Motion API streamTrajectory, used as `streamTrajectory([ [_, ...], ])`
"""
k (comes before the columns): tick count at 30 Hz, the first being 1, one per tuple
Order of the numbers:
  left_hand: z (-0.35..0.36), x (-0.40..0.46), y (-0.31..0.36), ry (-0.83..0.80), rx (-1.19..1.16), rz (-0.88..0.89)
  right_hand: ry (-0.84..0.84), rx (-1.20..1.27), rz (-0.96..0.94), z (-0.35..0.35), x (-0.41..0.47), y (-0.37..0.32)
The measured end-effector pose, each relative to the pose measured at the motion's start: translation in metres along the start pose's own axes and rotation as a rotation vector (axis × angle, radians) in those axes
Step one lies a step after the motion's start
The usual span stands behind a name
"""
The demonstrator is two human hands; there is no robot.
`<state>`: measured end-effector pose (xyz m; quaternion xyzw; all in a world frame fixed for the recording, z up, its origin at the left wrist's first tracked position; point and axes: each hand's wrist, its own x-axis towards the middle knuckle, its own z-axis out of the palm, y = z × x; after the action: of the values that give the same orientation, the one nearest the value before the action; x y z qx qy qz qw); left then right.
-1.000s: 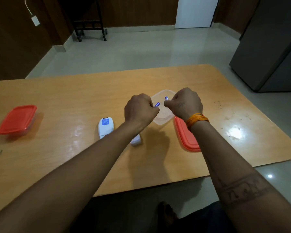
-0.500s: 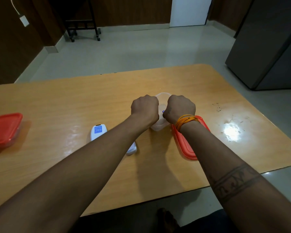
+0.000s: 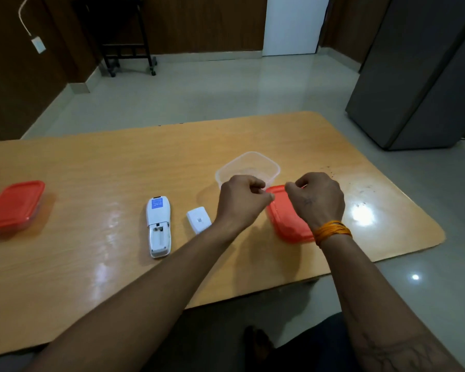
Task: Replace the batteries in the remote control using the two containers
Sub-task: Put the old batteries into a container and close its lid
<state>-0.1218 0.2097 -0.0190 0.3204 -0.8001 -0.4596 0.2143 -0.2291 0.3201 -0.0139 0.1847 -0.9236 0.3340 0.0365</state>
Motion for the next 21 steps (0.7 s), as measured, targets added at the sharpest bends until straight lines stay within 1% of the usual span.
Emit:
streamTrajectory([
  [3,0.017,-0.020,-0.004,-0.064,0.029,-0.037,-0.022,-0.004,0.061,-0.003,-0.003,0.019],
  [6,0.028,-0.031,0.000,-0.100,0.088,-0.063,-0.081,-0.040,0.125,-0.004,0.000,0.033],
  [10,0.040,-0.036,0.005,-0.128,0.166,-0.085,-0.172,-0.028,0.199,-0.006,-0.002,0.039],
  [12,0.044,-0.037,0.006,-0.118,0.207,-0.074,-0.173,-0.040,0.208,-0.008,-0.003,0.039],
  [17,0.043,-0.036,0.010,-0.099,0.213,-0.099,-0.174,-0.048,0.239,-0.010,0.002,0.046],
  [19,0.042,-0.037,0.013,-0.097,0.215,-0.092,-0.149,-0.028,0.233,-0.011,0.002,0.046],
  [21,0.042,-0.037,0.016,-0.105,0.192,-0.093,-0.086,0.003,0.212,-0.012,0.001,0.045],
])
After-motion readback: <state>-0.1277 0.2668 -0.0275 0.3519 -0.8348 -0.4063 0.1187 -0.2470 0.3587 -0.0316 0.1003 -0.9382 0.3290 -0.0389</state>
